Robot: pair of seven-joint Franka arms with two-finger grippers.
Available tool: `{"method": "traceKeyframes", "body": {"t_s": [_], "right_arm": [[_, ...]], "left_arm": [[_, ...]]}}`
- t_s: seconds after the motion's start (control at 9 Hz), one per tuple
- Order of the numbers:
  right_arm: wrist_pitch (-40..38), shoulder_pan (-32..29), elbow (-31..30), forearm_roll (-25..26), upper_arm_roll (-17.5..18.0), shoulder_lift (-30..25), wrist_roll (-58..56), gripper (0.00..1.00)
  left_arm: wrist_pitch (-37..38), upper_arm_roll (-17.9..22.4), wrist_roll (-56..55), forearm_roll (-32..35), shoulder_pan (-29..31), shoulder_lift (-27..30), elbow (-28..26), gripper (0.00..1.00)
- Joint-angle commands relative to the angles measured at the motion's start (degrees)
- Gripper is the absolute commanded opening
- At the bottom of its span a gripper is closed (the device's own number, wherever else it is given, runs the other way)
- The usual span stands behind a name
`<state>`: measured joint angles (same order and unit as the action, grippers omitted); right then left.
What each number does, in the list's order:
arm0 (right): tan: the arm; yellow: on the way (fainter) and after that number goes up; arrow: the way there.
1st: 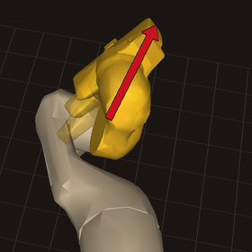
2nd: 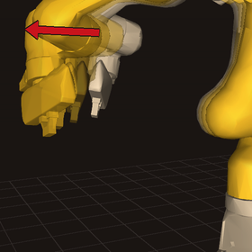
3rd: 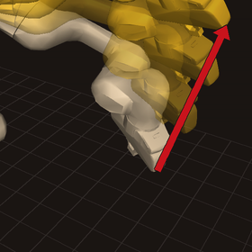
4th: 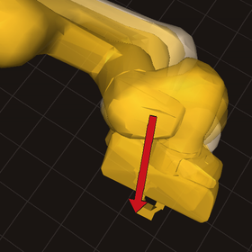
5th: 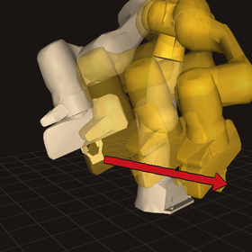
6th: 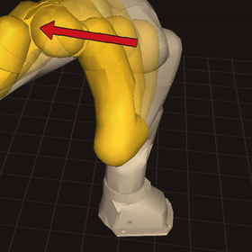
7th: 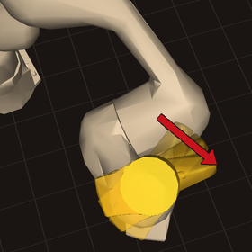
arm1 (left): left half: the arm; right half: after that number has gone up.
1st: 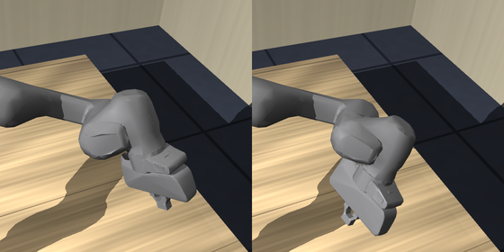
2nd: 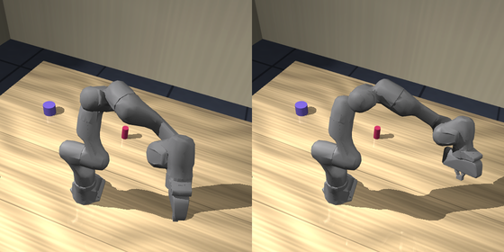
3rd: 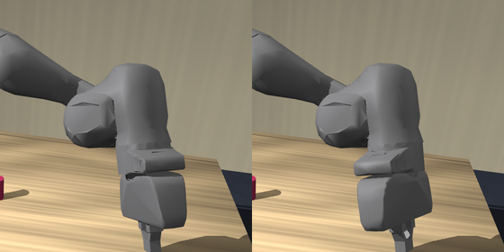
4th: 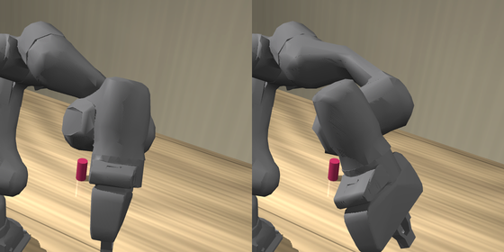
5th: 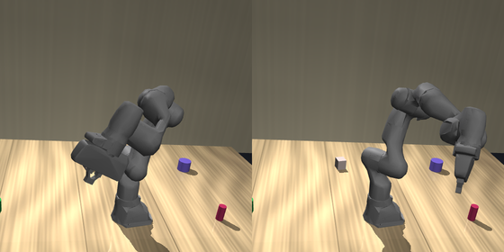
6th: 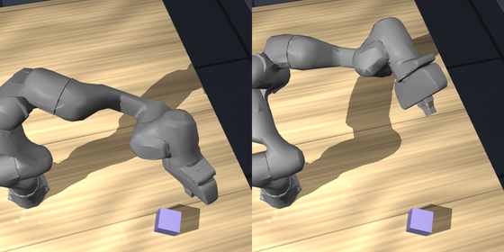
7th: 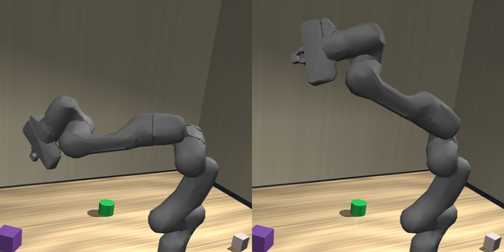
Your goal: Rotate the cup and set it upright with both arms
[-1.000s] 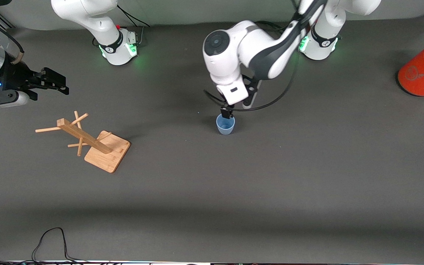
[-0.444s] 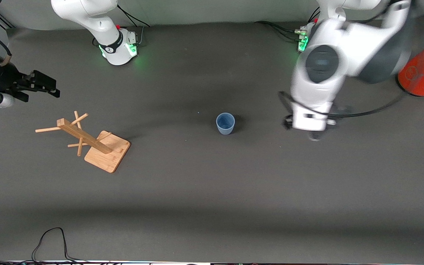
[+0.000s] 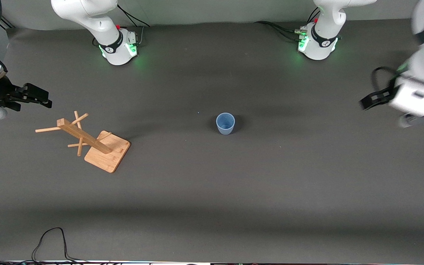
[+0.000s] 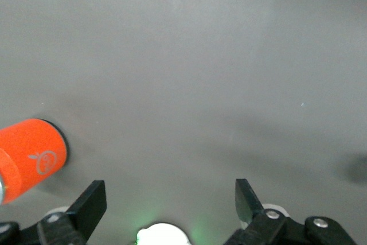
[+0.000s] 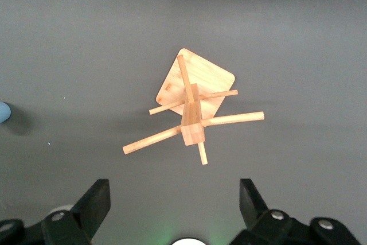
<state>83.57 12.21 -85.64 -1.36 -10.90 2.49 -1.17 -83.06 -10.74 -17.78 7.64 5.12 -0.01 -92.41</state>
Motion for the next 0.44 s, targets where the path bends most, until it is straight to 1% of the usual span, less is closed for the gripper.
{"method": "traceKeyframes", "body": {"t_s": [0.0,0.11,0.22,0.33], "right_arm": [[0.45,0.54,-0.31,0.04,-0.35,-0.65,-0.77,1.0],[0.37,0.62,-0.4,0.04,-0.35,-0.73,0.45,1.0],[0.28,0.54,-0.4,0.13,-0.44,-0.82,1.85,1.0],[0.28,0.54,-0.49,0.31,-0.88,-1.17,1.61,1.0]], "left_arm": [[-0.88,1.66,11.56,-2.01,2.17,7.11,-6.46,1.0],[-0.62,6.38,16.32,-3.41,0.79,9.22,-7.25,1.0],[-0.44,7.39,18.46,-3.42,-0.18,10.72,-7.78,1.0],[-1.57,7.4,18.57,-3.51,-0.19,12.21,-8.48,1.0]]}}
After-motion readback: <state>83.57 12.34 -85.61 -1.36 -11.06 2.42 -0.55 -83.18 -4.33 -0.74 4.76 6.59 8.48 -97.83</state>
